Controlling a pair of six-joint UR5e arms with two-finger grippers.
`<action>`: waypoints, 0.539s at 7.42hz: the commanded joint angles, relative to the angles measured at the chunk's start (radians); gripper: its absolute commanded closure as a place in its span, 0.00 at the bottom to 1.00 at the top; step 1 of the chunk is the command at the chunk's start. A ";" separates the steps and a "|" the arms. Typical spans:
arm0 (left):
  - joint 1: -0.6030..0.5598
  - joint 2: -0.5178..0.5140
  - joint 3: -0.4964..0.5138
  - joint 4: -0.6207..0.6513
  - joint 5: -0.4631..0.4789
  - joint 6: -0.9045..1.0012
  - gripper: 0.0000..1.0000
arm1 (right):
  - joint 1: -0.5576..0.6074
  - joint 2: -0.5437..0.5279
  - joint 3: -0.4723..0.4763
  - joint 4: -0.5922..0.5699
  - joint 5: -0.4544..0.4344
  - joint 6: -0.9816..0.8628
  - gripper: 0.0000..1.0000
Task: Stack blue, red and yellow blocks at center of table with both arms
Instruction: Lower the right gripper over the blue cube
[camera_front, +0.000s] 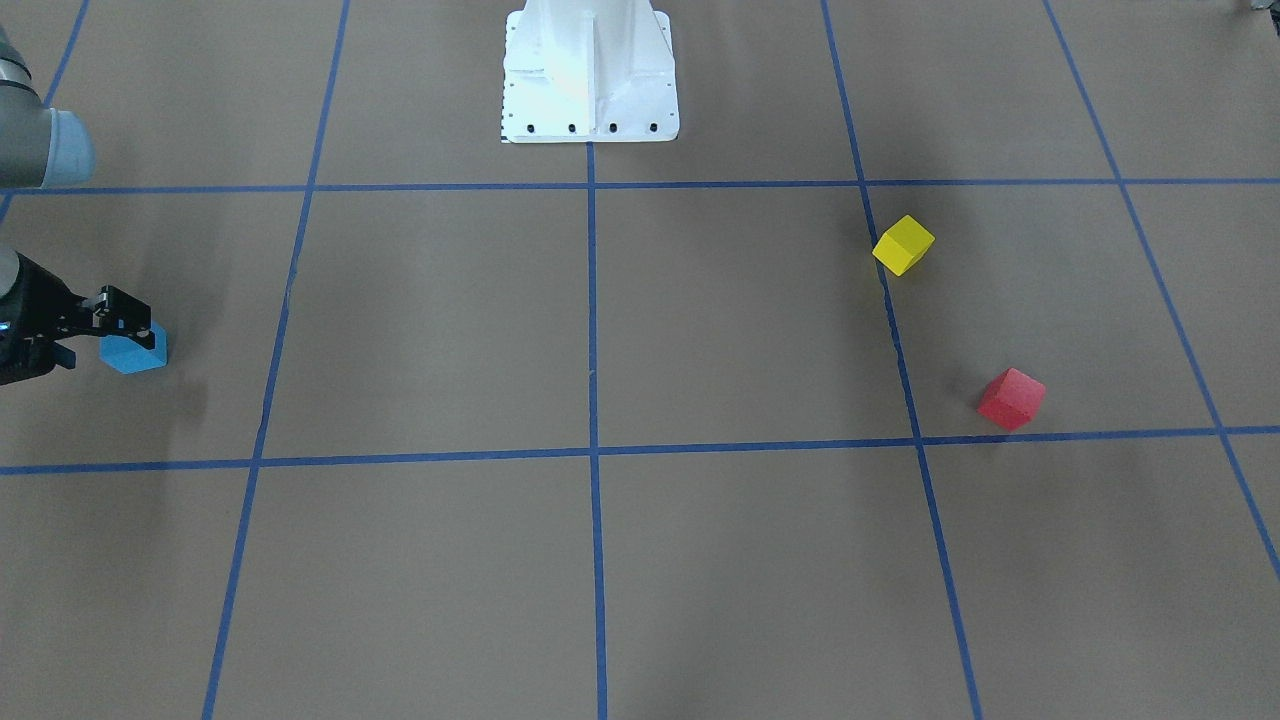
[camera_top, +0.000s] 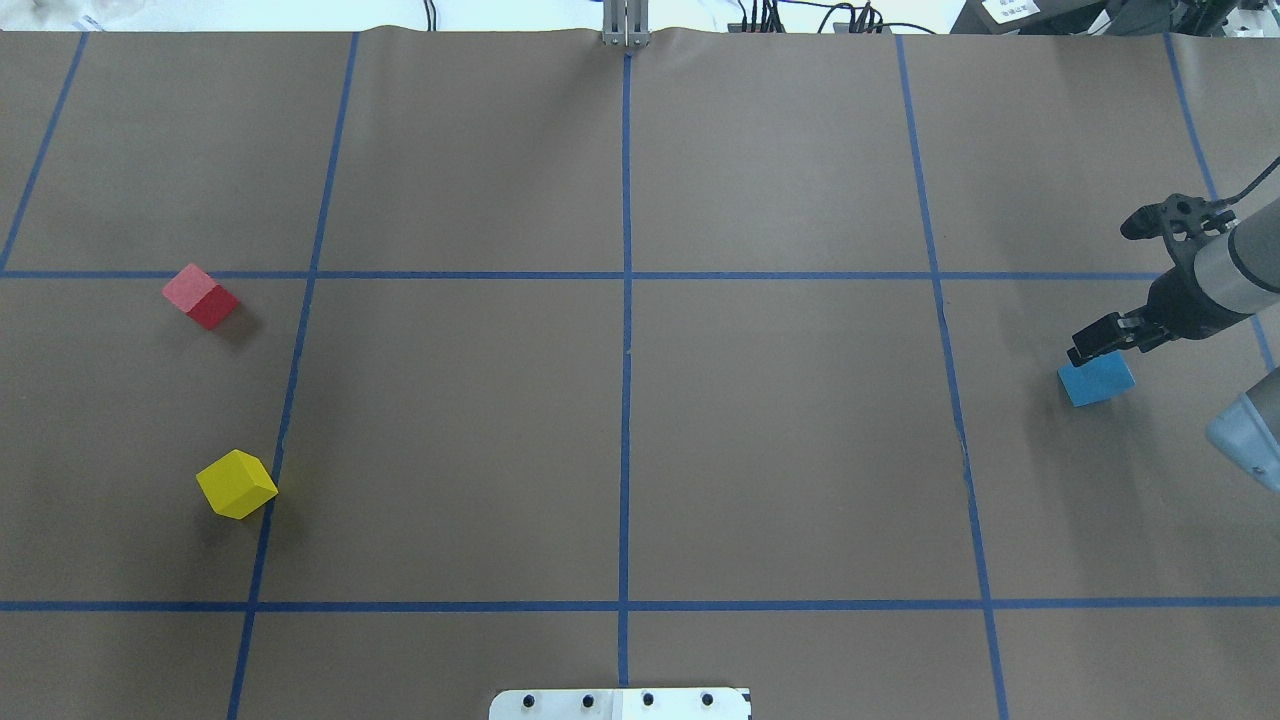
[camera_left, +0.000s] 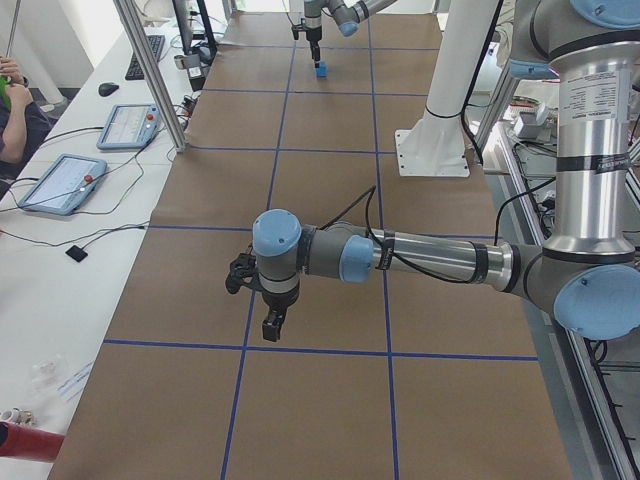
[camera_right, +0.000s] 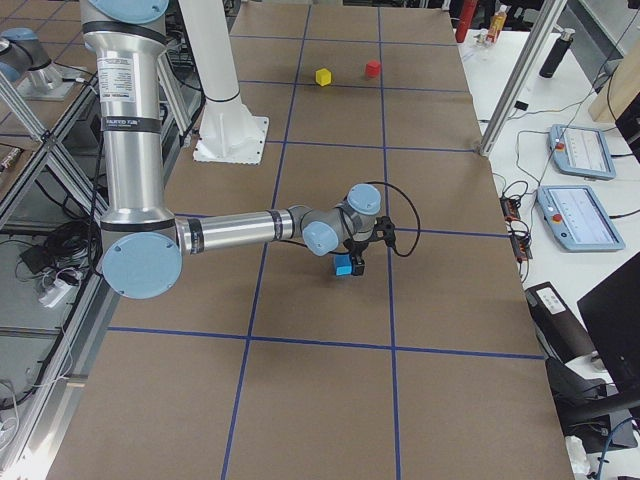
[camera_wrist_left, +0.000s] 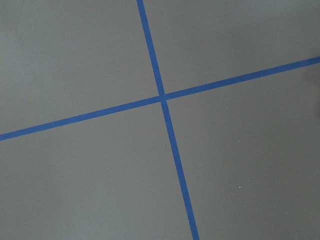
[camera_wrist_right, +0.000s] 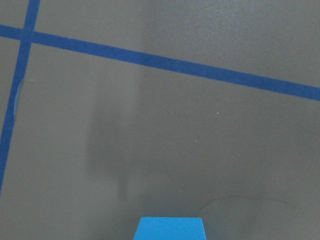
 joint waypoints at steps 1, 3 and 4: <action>0.000 0.000 0.000 -0.001 0.000 0.000 0.00 | -0.023 -0.010 -0.015 -0.004 0.002 -0.001 0.01; 0.000 0.000 -0.001 -0.001 -0.001 0.000 0.00 | -0.041 -0.027 -0.018 -0.004 0.001 -0.001 0.01; 0.000 0.000 -0.001 -0.001 -0.001 0.002 0.00 | -0.041 -0.029 -0.018 -0.005 0.004 0.000 0.48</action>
